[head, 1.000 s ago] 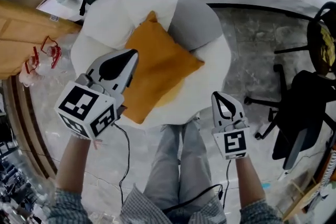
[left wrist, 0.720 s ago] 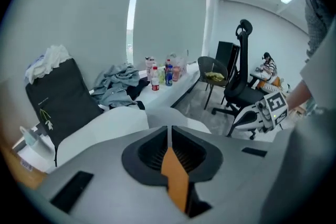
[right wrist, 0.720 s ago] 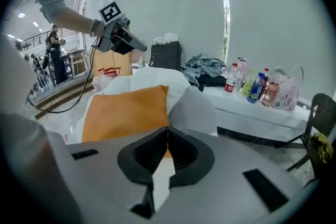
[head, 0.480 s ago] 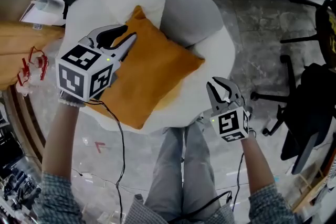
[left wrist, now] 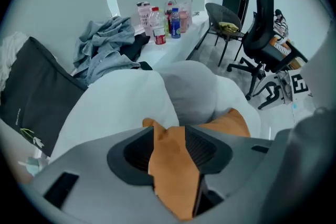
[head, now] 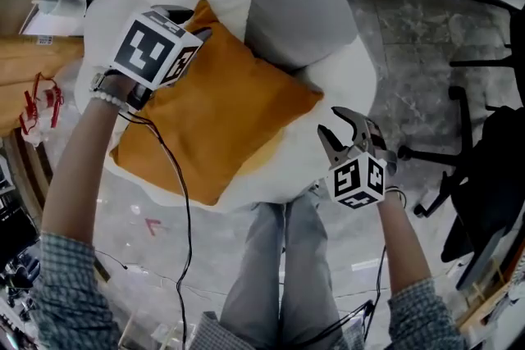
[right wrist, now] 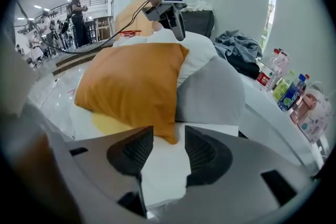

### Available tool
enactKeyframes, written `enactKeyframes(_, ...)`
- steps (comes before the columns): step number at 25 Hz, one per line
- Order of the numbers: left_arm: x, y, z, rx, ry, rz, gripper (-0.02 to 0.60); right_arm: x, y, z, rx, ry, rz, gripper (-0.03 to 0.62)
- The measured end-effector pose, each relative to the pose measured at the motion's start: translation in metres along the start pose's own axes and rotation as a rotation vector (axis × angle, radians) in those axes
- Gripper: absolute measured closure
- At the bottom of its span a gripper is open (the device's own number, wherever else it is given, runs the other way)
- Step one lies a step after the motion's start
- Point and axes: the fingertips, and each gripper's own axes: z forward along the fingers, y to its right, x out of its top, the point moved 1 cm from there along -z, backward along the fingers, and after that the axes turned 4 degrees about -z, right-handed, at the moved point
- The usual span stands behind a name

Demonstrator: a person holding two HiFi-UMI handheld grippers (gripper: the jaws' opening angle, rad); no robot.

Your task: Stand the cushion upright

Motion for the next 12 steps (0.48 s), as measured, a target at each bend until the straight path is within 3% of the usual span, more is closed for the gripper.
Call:
enactKeyframes(4, 0.007, -0.009, 0.023, -0.010, 0.009, -0.090, 0.386, -0.012, 0.000, 0.023, 0.006, -0.029, -0.037, 0.400)
enactKeyframes(12, 0.002, -0.027, 0.048, 0.011, -0.022, -0.187, 0.377, -0.040, -0.009, 0.074, 0.031, -0.128, -0.148, 0.372)
